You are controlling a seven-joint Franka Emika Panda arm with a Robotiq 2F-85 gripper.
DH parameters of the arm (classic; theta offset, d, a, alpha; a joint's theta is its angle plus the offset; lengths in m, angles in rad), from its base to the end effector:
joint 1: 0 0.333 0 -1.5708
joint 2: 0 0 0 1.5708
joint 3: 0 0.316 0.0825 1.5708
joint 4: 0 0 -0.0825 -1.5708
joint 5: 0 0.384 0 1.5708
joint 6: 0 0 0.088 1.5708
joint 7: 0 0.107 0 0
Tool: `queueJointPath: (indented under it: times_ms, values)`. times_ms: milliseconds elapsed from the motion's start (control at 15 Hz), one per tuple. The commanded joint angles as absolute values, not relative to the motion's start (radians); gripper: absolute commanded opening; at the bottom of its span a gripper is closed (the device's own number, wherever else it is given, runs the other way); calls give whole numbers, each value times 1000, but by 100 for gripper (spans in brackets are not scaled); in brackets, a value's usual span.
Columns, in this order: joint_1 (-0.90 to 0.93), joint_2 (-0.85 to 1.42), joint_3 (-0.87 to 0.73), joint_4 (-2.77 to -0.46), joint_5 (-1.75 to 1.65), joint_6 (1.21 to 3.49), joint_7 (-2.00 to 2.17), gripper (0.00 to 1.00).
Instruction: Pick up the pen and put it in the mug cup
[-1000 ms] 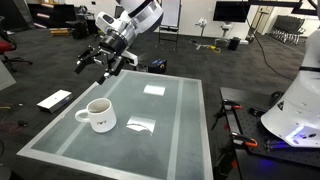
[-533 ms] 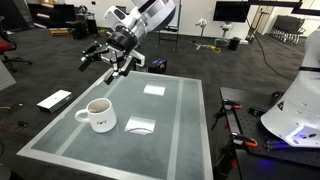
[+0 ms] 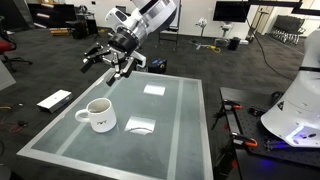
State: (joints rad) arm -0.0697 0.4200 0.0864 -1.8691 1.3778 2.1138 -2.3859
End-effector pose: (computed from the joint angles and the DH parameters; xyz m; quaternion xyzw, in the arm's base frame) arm 0.6397 0.0521 0.3072 -0.6246 -0.5715 -0.4616 0.2650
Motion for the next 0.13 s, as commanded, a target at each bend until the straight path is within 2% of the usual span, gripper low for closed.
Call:
queueJointPath:
  times_ms: [0, 67]
  values:
    - [-47, 419, 60, -1868, 1384, 2104, -2385, 100]
    - [-47, 419, 60, -1868, 1384, 2104, -2385, 100]
